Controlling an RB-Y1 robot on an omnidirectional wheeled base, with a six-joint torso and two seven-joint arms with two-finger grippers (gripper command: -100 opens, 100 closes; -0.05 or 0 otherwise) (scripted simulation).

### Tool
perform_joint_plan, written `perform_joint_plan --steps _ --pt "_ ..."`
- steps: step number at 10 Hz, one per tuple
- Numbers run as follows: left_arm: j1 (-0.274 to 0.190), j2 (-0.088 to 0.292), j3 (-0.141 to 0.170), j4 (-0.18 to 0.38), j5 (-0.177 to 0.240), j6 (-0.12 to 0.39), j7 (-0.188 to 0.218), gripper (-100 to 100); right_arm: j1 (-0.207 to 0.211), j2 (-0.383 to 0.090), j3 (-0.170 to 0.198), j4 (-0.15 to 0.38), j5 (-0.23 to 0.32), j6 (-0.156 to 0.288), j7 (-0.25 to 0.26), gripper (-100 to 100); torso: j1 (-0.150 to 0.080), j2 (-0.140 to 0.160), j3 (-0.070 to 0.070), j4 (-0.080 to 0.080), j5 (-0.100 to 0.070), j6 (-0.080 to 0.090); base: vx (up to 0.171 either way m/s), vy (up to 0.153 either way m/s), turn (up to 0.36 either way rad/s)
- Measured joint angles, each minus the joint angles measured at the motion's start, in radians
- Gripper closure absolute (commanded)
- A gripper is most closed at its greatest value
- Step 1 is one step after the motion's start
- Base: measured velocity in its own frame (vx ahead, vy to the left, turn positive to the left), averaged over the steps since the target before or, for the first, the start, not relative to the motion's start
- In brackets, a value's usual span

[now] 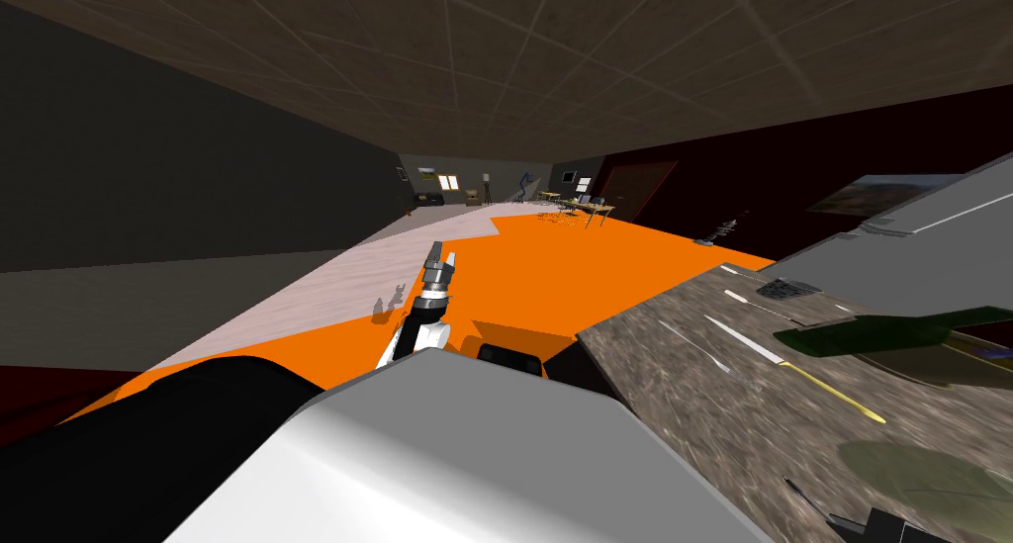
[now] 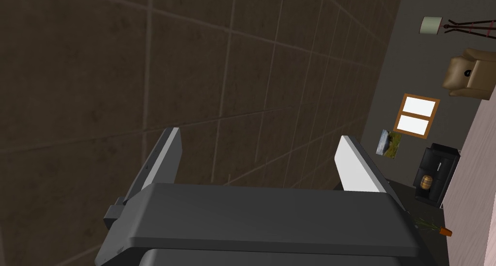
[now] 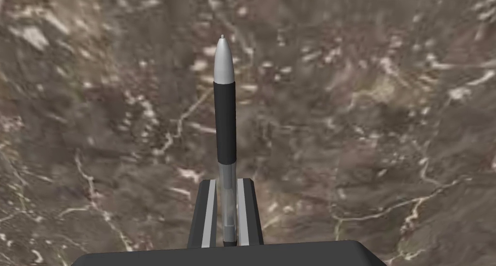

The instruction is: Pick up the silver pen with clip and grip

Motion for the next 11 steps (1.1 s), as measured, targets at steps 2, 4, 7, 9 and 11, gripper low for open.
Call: perform_joint_plan --steps 2,4,7,9,11 --pt "0.0 0.0 0.0 0.0 0.0 0.0 0.0 0 0.039 -0.015 0.015 -0.01 -0.051 0.011 0.036 100 0.0 -0.003 -0.002 -0.001 0.0 0.0 0.051 -0.006 0.019" --pt "0.0 0.0 0.0 0.0 0.0 0.0 0.0 0 0.068 -0.027 0.031 -0.013 -0.104 0.02 0.067 100 0.0 -0.002 -0.001 -0.001 0.0 0.0 0.029 0.003 0.017" --pt "0.0 0.0 0.0 0.0 0.0 0.0 0.0 0 0.124 -0.047 0.046 -0.037 -0.189 0.037 0.104 100 0.001 -0.002 -0.001 0.0 0.001 -0.001 0.03 0.006 0.018" --pt "0.0 0.0 0.0 0.0 0.0 0.0 0.0 0 0.165 -0.059 0.056 -0.052 -0.246 0.051 0.136 100 0.001 -0.002 -0.001 0.0 0.001 -0.001 0.027 0.0 0.014" --pt "0.0 0.0 0.0 0.0 0.0 0.0 0.0 0 0.203 -0.075 0.067 -0.067 -0.304 0.063 0.161 100 0.001 -0.002 -0.001 0.0 0.001 -0.001 0.028 -0.001 0.017"
